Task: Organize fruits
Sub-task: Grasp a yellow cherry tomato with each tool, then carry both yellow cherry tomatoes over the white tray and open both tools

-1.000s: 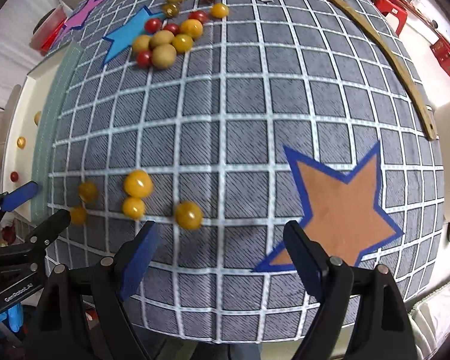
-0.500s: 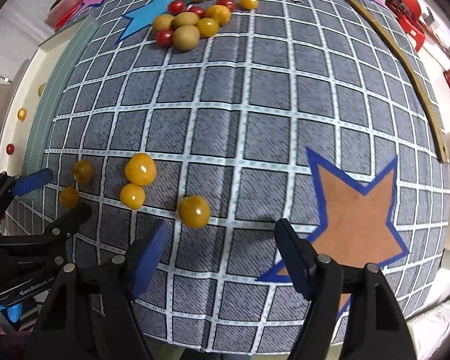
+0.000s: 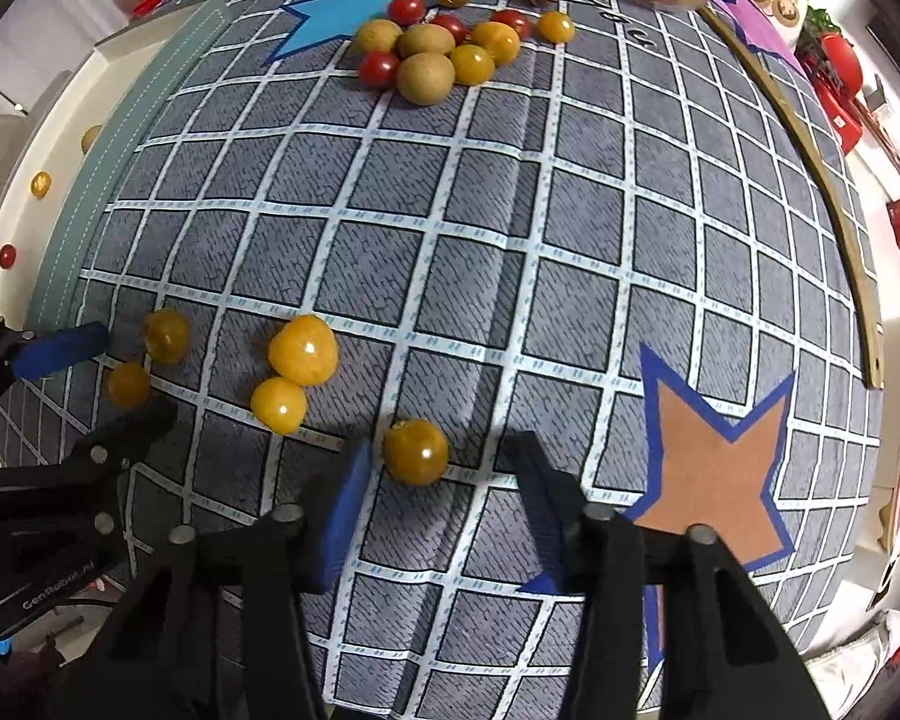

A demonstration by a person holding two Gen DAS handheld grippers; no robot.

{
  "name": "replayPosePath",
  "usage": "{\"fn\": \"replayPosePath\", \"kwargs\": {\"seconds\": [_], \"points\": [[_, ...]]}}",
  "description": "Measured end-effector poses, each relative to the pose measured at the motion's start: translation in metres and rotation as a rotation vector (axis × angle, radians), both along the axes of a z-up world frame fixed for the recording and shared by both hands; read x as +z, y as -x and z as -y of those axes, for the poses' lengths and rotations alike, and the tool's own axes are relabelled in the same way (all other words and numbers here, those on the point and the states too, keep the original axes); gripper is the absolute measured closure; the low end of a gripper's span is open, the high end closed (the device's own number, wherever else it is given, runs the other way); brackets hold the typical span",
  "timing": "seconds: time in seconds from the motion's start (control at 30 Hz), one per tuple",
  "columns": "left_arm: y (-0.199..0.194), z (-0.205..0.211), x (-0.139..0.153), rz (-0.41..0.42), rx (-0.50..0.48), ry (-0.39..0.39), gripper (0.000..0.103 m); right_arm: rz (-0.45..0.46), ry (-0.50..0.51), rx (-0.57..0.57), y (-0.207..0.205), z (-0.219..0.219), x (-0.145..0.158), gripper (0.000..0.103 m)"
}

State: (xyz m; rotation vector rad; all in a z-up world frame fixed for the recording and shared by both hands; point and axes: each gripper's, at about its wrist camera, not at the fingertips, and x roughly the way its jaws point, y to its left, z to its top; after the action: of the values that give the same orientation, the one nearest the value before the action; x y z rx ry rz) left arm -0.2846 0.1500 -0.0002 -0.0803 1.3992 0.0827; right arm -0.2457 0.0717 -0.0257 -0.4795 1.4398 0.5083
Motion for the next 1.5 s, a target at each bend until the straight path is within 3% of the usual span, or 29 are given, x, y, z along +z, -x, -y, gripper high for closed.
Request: {"fn": "replayPosePath", "kwargs": {"seconds": [0.1, 0.3, 0.53, 0.93, 1.27, 1.5], "points": [[-0.003, -0.003, 0.004, 0.003, -0.006, 0.012, 0.081, -0.006, -0.017, 0.002, 0.002, -0.006, 0.008, 0.081], [-0.01, -0.025, 0.01, -0.012, 0.06, 0.141, 0.081, -0.046, -0.077, -0.054, -0.007, 0.001, 0.024, 0.08], [-0.011, -0.046, 0.018, -0.003, 0.121, 0.203, 0.081, -0.06, -0.134, -0.091, -0.019, 0.005, 0.037, 0.08], [0.0, -0.074, 0.041, 0.074, 0.172, 0.188, 0.082, -0.074, -0.179, -0.077, -0.069, -0.013, 0.051, 0.08], [0.015, -0.127, 0.06, 0.154, 0.294, 0.094, 0.081, -0.068, -0.214, 0.035, -0.079, -0.085, 0.06, 0.08], [0.034, -0.179, 0.049, 0.147, 0.42, 0.017, 0.081, -0.057, -0.245, 0.145, -0.08, -0.154, 0.059, 0.08]]}}
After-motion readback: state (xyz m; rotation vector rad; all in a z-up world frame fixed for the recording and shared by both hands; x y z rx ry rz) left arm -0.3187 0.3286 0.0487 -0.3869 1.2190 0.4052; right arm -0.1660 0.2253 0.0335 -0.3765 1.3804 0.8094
